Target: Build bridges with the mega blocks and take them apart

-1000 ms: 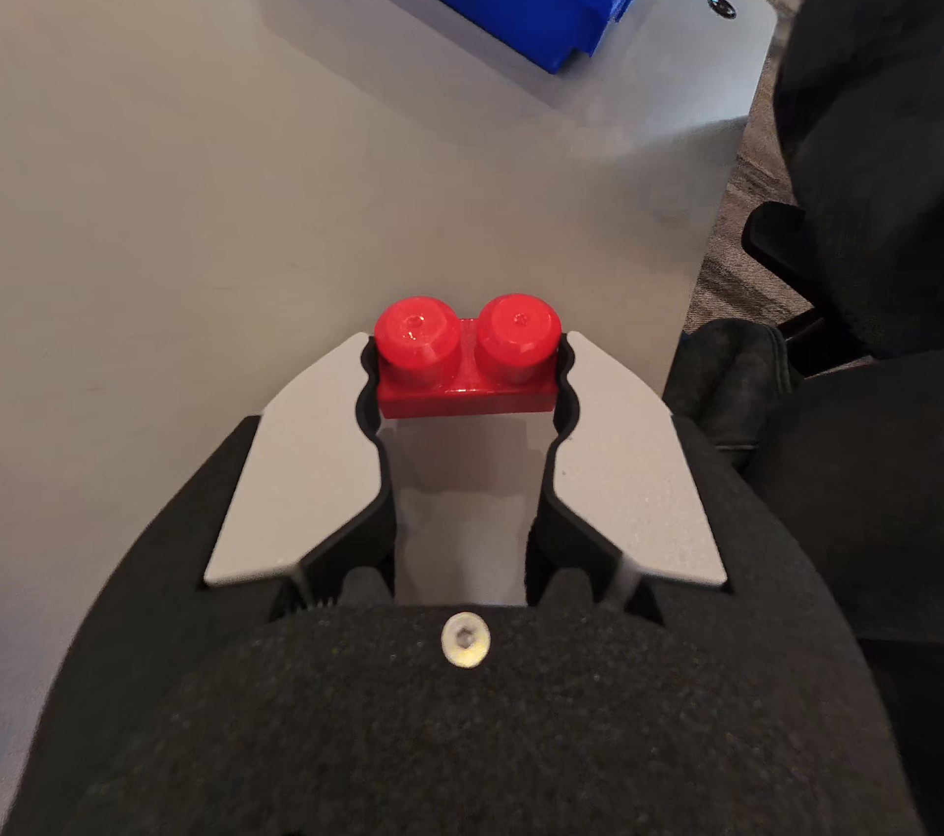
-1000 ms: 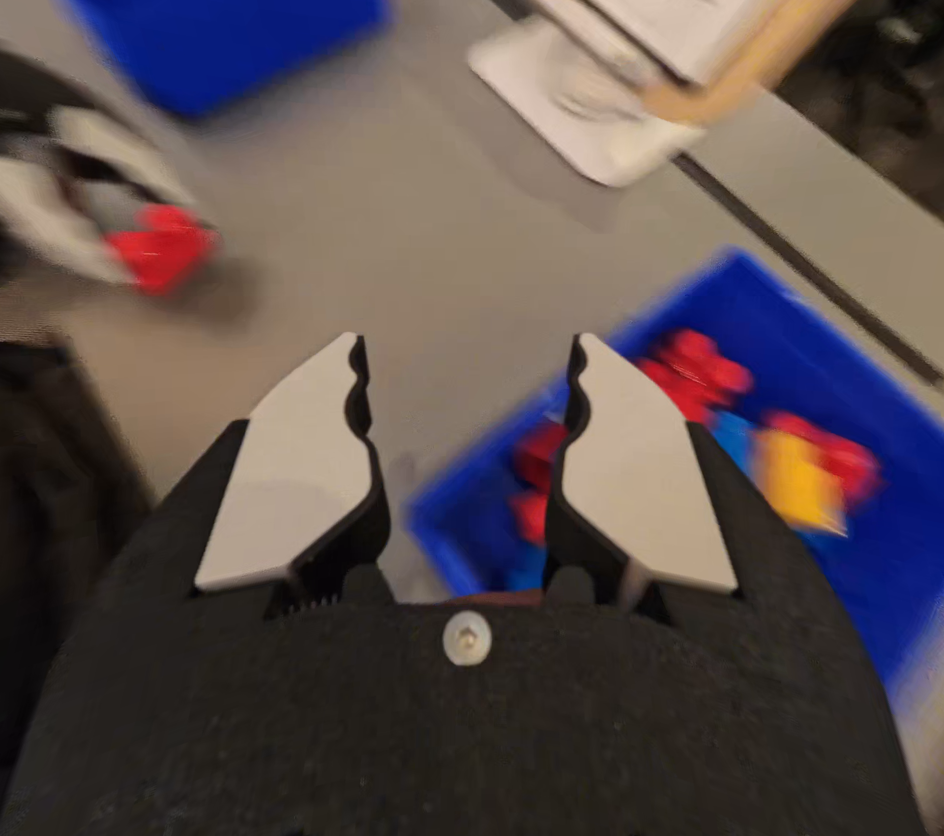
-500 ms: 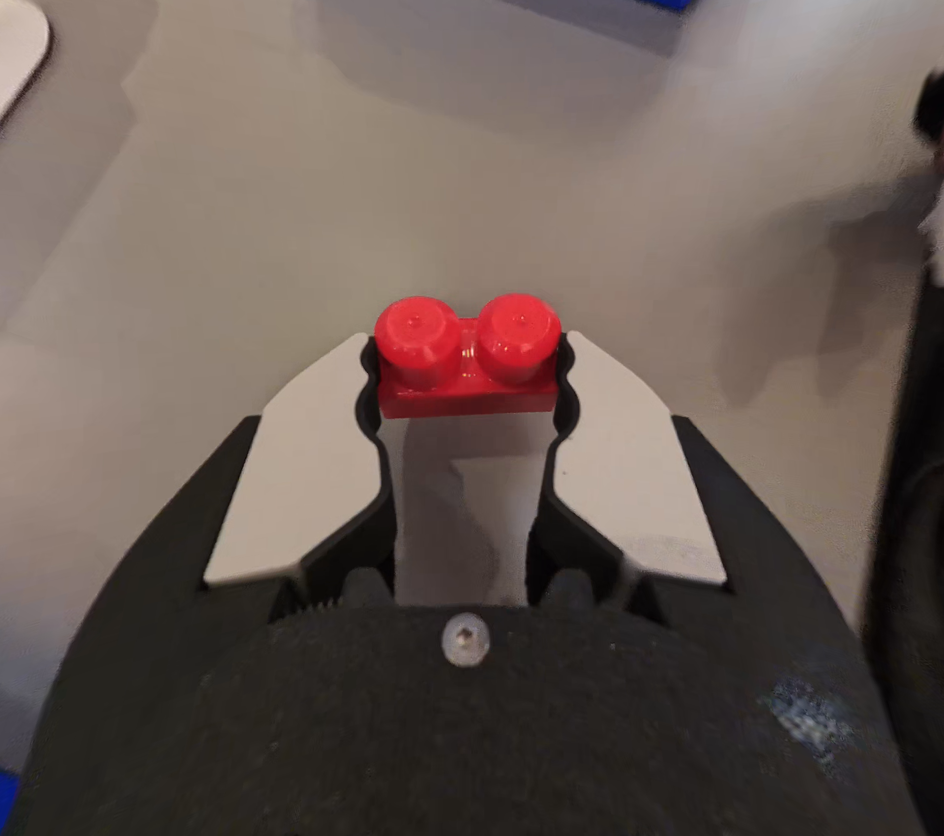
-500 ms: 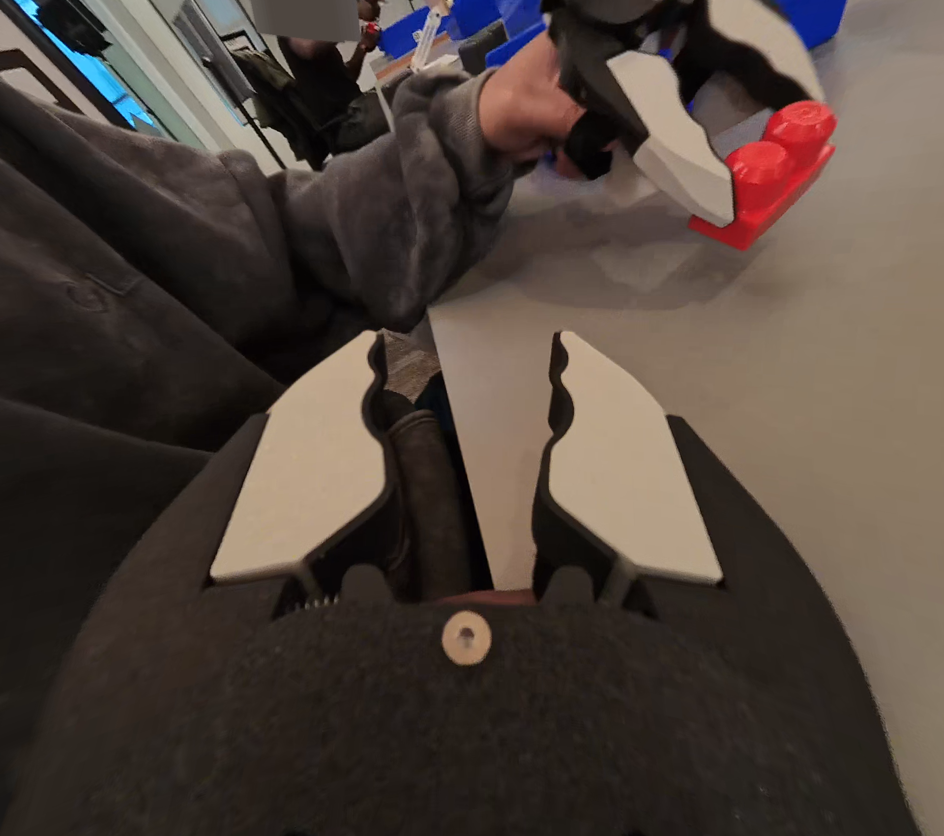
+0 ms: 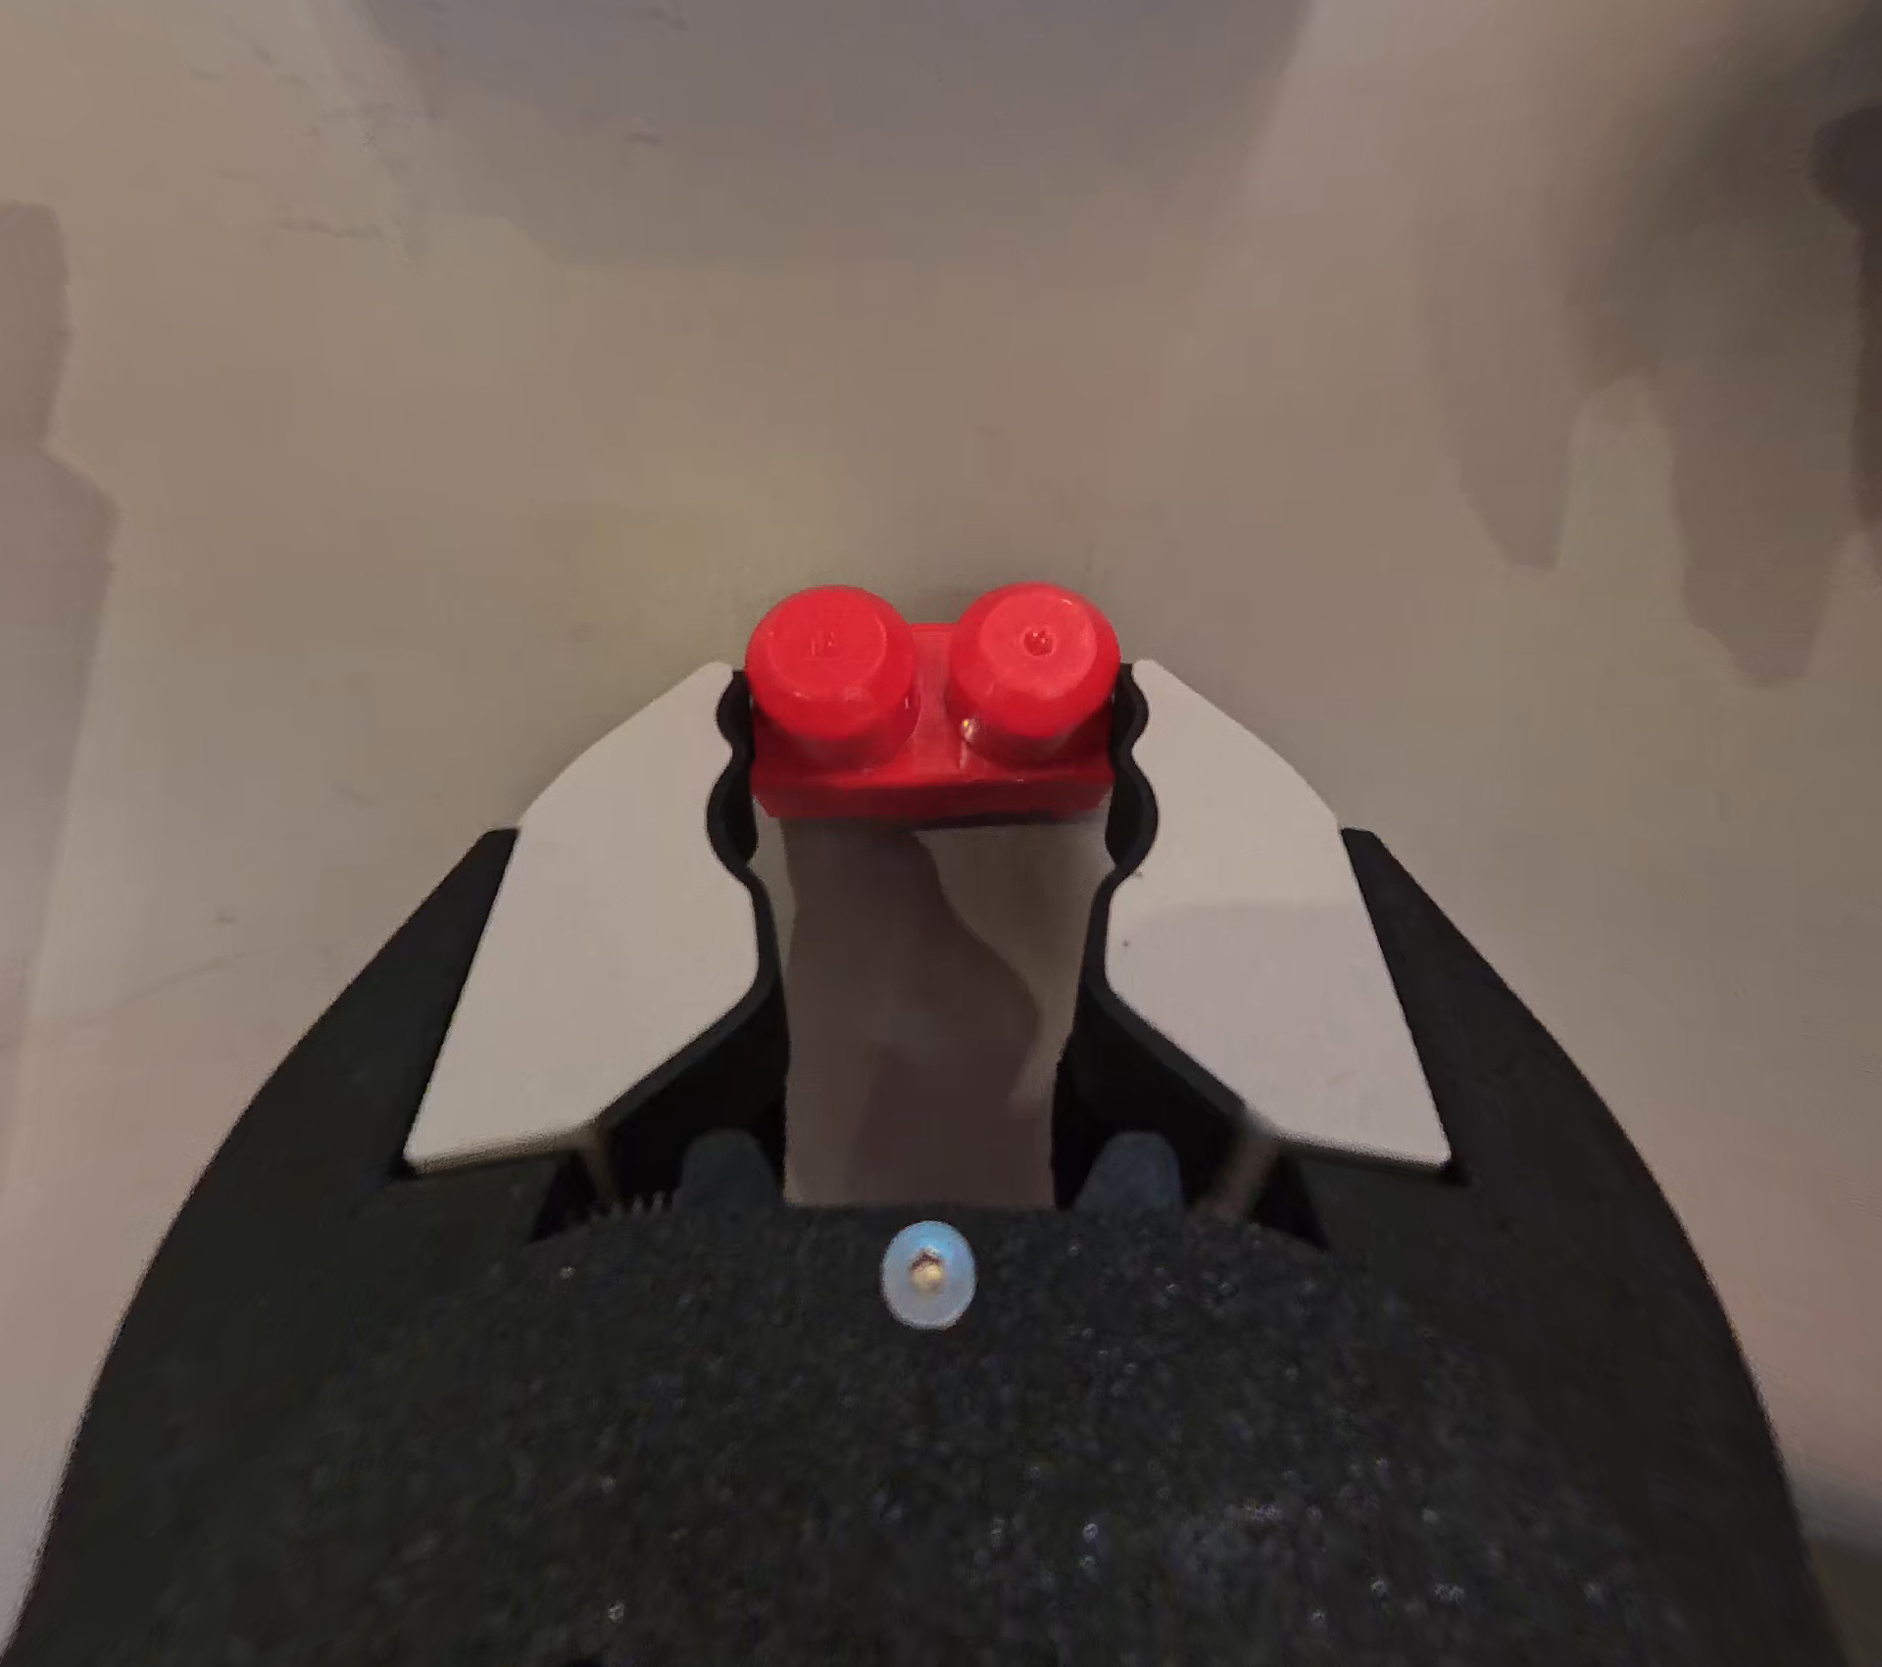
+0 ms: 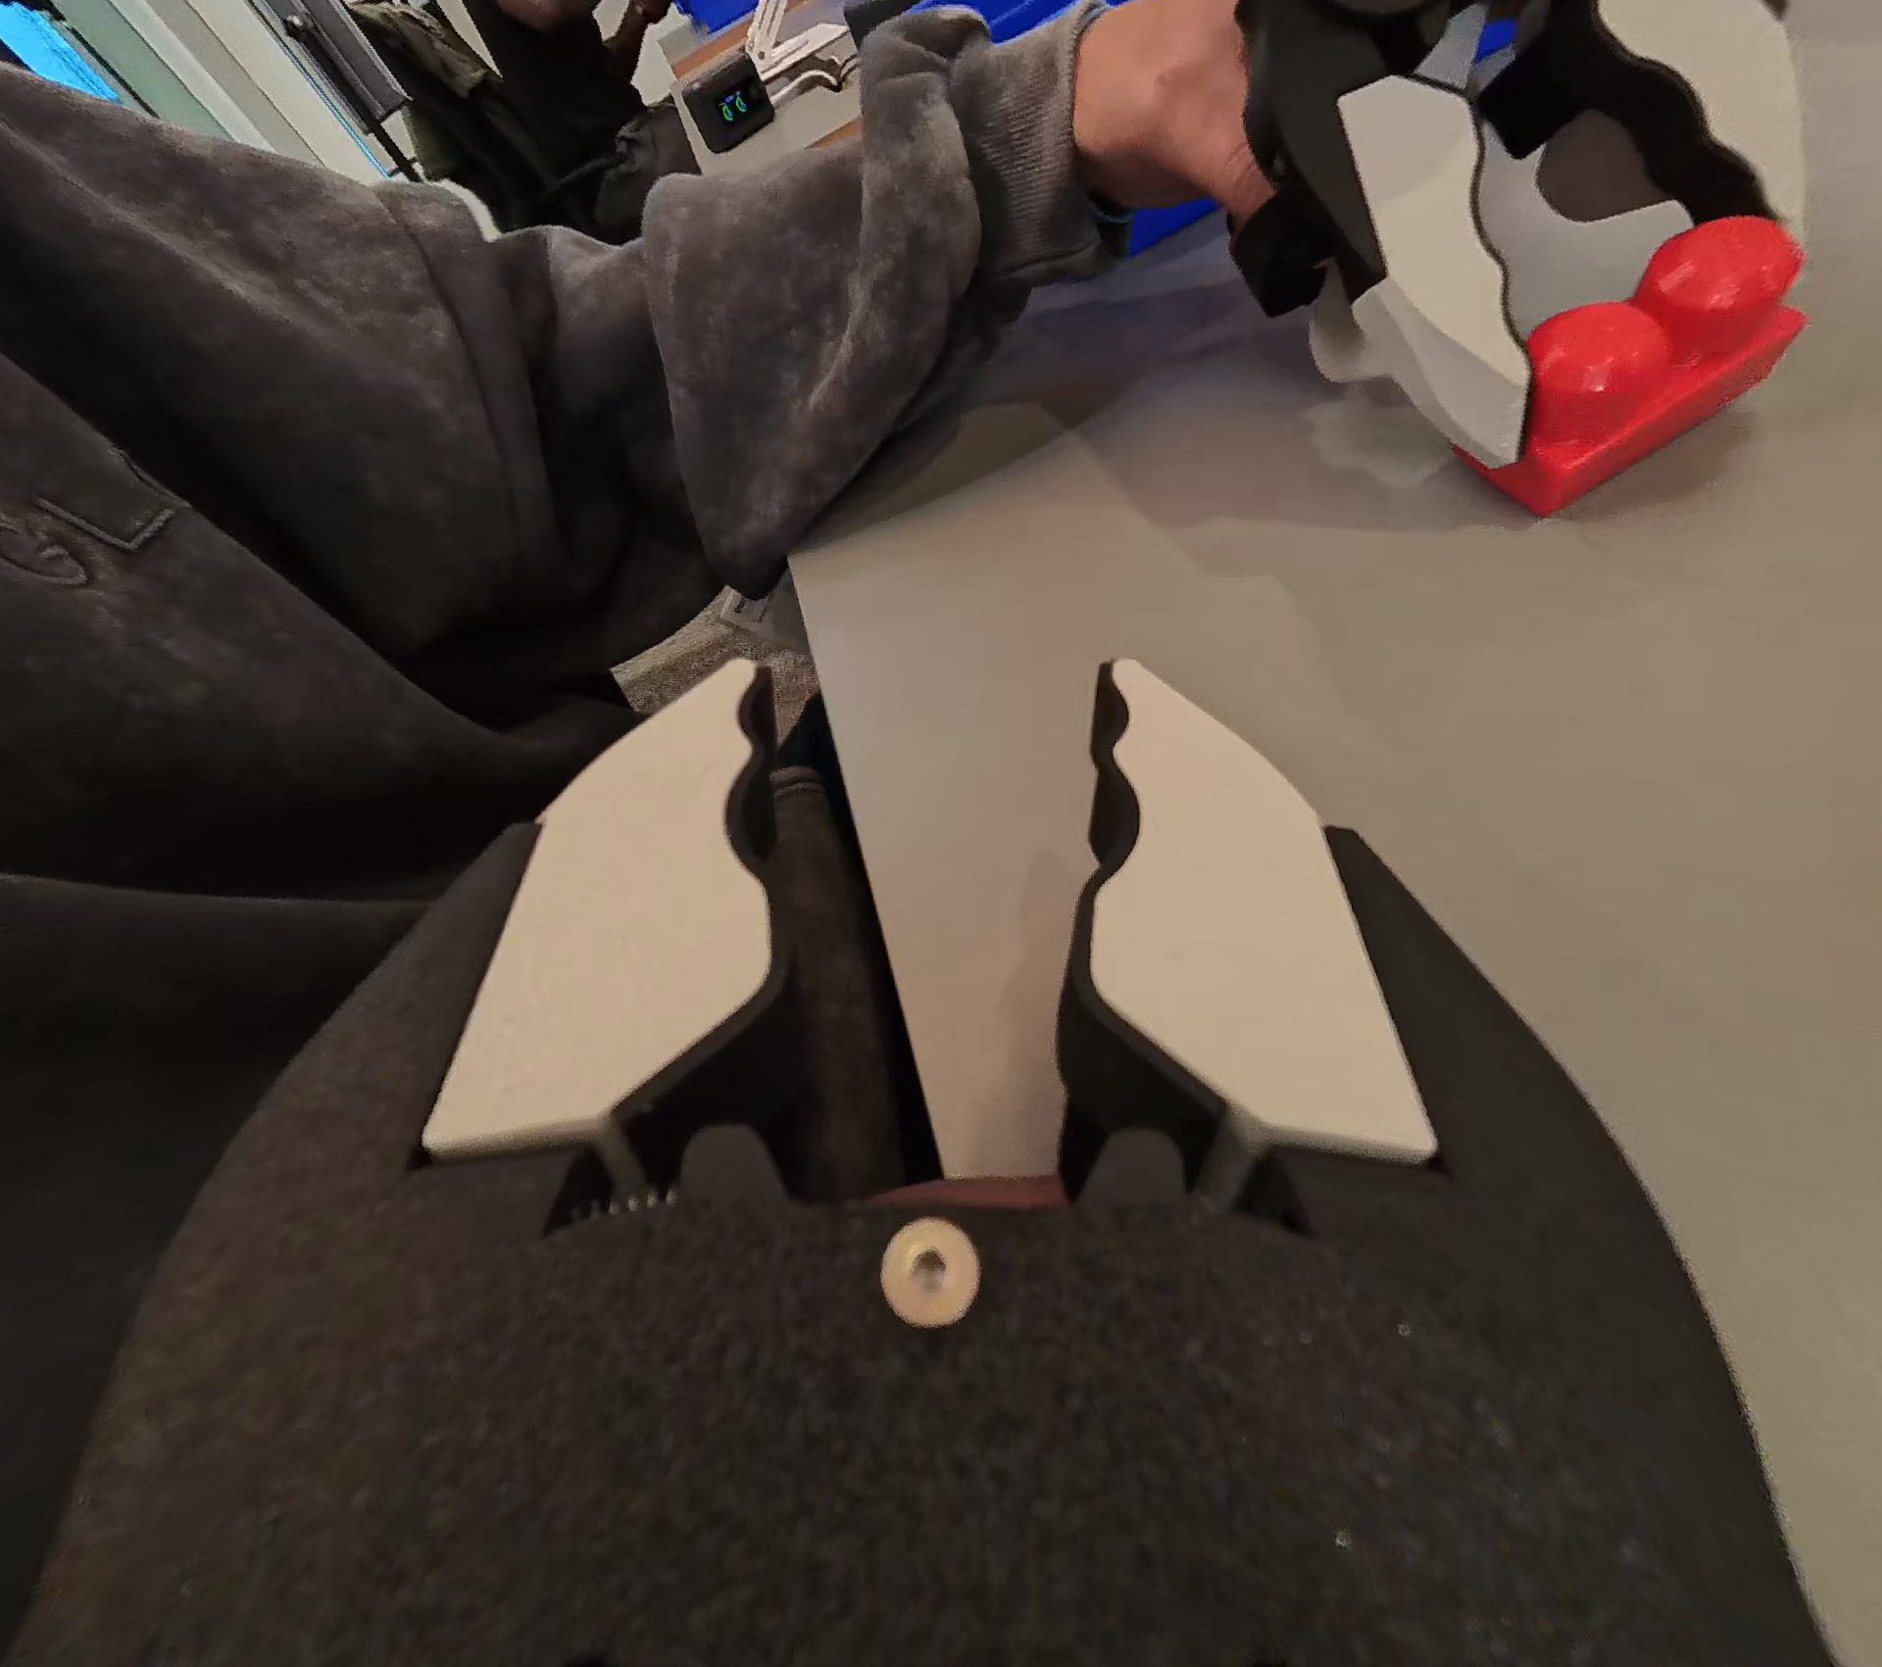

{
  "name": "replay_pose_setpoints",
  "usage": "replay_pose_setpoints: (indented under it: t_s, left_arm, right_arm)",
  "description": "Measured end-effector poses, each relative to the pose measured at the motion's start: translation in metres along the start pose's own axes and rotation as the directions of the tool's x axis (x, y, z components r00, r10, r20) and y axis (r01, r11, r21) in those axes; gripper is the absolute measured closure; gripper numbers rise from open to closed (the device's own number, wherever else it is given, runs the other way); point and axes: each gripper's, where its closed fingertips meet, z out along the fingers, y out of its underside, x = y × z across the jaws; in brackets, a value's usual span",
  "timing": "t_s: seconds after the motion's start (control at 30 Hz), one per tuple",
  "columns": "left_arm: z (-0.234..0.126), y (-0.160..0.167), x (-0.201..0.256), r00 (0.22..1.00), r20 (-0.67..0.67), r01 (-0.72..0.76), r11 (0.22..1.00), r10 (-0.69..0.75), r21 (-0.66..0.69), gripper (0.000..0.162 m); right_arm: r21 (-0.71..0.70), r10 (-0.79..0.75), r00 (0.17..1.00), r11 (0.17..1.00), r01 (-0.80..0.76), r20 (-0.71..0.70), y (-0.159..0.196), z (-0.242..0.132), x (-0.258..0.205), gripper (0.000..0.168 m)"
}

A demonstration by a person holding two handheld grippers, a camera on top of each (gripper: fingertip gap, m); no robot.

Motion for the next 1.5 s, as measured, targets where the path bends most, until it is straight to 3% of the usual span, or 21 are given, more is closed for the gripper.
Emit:
replay_pose_setpoints:
  t_s: [0.2,0.33,0.47,0.6,0.7,0.93,0.97,1.07,1.2,1.3,1.37,1.43,1.5]
  left_arm:
    - [-0.010,0.009,0.003,0.998,0.008,0.060,0.998,-0.061,0.034,0.094]
    - [-0.043,-0.005,0.023,0.980,0.034,0.187,0.968,-0.195,0.169,0.086]
    - [-0.074,0.008,0.058,0.872,0.097,0.437,0.851,-0.481,0.290,0.087]
    - [-0.082,0.036,0.100,0.774,0.079,0.566,0.743,-0.628,0.358,0.090]
    - [-0.078,0.054,0.104,0.751,0.162,0.569,0.752,-0.640,0.333,0.090]
    - [-0.073,0.057,0.117,0.780,0.167,0.537,0.783,-0.603,0.315,0.090]
    - [-0.072,0.059,0.120,0.785,0.166,0.537,0.789,-0.597,0.300,0.089]
    - [-0.073,0.058,0.124,0.796,0.169,0.522,0.801,-0.581,0.294,0.089]
    - [-0.077,0.055,0.127,0.812,0.186,0.491,0.820,-0.553,0.294,0.089]
    - [-0.077,0.052,0.128,0.823,0.182,0.475,0.828,-0.538,0.297,0.089]
    - [-0.075,0.049,0.129,0.831,0.171,0.471,0.833,-0.530,0.291,0.089]
    - [-0.072,0.048,0.130,0.838,0.164,0.466,0.839,-0.521,0.281,0.089]
    - [-0.068,0.045,0.130,0.848,0.161,0.454,0.849,-0.505,0.270,0.089]
  right_arm:
    - [-0.050,-0.078,0.996,0.996,0.076,-0.049,-0.003,-0.001,0.010,0.104]
    - [-0.224,-0.266,0.954,0.946,0.232,-0.136,-0.022,-0.007,0.036,0.100]
    - [-0.466,-0.492,0.863,0.794,0.390,-0.115,-0.056,-0.001,0.066,0.102]
    - [-0.692,-0.584,0.811,0.572,0.439,0.032,-0.060,0.031,0.106,0.098]
    - [-0.804,-0.627,0.771,0.397,0.442,0.115,-0.053,0.054,0.139,0.095]
    - [-0.874,-0.572,0.799,0.277,0.400,0.184,-0.032,0.089,0.172,0.090]
    - [-0.880,-0.551,0.810,0.265,0.395,0.198,-0.026,0.091,0.172,0.095]
    - [-0.874,-0.560,0.800,0.254,0.413,0.216,-0.034,0.092,0.168,0.098]
    - [-0.843,-0.652,0.743,0.306,0.442,0.153,-0.098,0.064,0.152,0.098]
    - [-0.849,-0.752,0.659,0.339,0.405,0.014,-0.167,0.011,0.156,0.098]
    - [-0.839,-0.763,0.639,0.408,0.359,-0.097,-0.206,-0.029,0.162,0.098]
    - [-0.833,-0.738,0.641,0.479,0.277,-0.211,-0.230,-0.069,0.179,0.098]
    - [-0.852,-0.720,0.629,0.495,0.170,-0.293,-0.231,-0.107,0.210,0.098]
